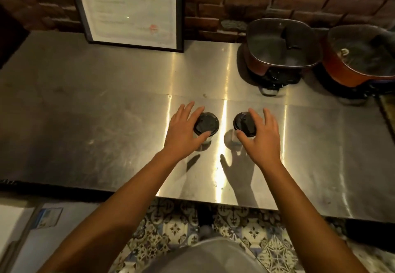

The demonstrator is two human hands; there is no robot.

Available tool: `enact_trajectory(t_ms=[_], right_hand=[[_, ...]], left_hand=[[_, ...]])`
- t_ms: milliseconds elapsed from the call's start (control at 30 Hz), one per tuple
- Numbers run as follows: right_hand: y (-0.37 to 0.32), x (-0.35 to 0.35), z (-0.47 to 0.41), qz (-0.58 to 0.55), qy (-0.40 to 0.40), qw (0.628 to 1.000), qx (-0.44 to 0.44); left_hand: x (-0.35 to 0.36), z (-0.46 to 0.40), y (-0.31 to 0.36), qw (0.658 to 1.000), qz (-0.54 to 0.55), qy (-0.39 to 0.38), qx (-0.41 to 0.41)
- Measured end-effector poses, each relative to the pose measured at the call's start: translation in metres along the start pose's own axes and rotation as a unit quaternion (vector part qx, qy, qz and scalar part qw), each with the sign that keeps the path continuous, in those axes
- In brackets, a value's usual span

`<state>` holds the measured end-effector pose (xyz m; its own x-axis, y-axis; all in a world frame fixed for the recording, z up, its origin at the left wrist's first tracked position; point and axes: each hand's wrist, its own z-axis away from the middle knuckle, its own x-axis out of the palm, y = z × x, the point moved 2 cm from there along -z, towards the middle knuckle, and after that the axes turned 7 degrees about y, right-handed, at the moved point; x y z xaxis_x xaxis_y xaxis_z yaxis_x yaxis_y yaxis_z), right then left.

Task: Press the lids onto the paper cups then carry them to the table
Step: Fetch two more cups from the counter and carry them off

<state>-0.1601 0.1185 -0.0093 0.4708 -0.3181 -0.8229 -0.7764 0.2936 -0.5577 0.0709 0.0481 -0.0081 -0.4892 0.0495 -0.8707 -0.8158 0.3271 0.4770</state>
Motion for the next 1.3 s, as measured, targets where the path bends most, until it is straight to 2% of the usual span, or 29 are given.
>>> enact_trajectory(t_ms=[167,267,367,533,800,1067,1300], right_hand=[[0.014,0.022,-0.035,0.027,-0.068,0.997,0.006],[0.02,0.032,-0.045,0.007,-0.108,0.994,0.006],[0.021,0.035,-0.046,-0.007,-0.112,0.994,-0.006],[0.007,0.029,-0.056,-0.016,-0.093,0.995,-0.017],[-0.073,0.024,-0.031,-0.041,-0.082,0.984,-0.155],[-0.179,0.027,0.055,-0.104,-0.076,0.95,-0.286],[-0.248,0.028,0.172,-0.178,-0.116,0.905,-0.368]], left_hand=[[0.033,-0.037,0.011,0.997,-0.038,-0.061,0.009],[0.05,-0.046,0.01,0.992,-0.055,-0.111,0.004],[0.055,-0.045,0.007,0.992,-0.04,-0.118,-0.004],[0.038,-0.041,0.004,0.996,-0.014,-0.081,-0.025],[-0.053,0.032,-0.024,0.996,0.021,0.052,-0.07],[-0.15,0.157,-0.06,0.975,-0.013,0.198,-0.099],[-0.204,0.291,-0.091,0.954,-0.046,0.257,-0.146]])
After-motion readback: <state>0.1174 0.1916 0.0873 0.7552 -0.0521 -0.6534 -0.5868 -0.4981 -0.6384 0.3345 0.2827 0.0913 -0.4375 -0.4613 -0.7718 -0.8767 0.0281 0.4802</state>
